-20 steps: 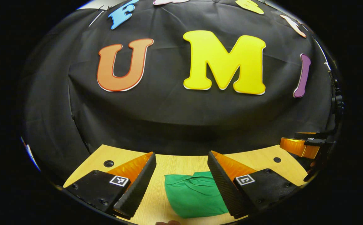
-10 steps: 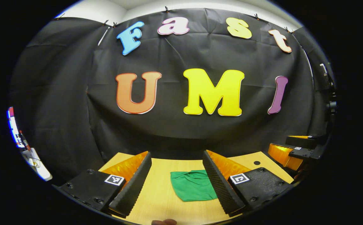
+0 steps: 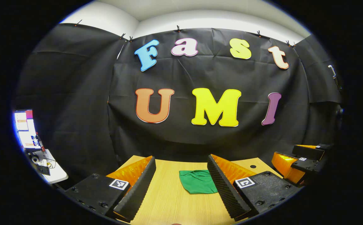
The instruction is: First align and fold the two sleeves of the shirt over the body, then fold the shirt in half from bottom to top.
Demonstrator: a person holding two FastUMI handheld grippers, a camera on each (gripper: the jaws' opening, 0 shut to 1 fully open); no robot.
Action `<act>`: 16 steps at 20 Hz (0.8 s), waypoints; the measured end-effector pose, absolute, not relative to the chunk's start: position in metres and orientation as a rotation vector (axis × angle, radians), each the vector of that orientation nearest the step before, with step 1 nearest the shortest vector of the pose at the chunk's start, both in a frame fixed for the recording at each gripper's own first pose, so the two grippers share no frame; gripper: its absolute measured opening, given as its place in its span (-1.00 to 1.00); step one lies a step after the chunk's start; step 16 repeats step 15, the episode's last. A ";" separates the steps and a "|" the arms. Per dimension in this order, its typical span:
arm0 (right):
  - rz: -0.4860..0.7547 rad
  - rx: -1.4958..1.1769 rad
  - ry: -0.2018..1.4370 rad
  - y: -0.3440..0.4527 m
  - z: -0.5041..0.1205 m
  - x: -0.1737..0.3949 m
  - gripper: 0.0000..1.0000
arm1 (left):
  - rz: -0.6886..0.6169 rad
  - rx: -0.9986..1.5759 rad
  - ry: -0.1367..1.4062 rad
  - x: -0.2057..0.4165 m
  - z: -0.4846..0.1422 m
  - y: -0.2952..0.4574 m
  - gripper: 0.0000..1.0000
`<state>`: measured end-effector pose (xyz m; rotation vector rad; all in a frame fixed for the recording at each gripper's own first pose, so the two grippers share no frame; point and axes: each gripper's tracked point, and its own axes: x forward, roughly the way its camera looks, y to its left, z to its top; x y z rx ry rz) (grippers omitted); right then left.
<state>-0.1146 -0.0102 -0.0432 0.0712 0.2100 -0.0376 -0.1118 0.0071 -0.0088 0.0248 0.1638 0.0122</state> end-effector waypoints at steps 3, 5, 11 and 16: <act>-0.026 0.078 0.179 0.006 -0.029 -0.118 0.93 | 0.013 0.010 0.157 -0.115 0.004 0.015 1.00; -0.009 0.080 0.172 0.015 -0.021 -0.114 0.91 | 0.004 -0.011 0.146 -0.114 0.013 0.017 1.00; 0.007 0.071 0.144 0.023 -0.008 -0.103 0.92 | 0.013 -0.002 0.105 -0.105 0.025 0.028 1.00; 0.017 0.073 0.136 0.022 -0.006 -0.097 0.92 | 0.010 -0.001 0.102 -0.099 0.025 0.027 1.00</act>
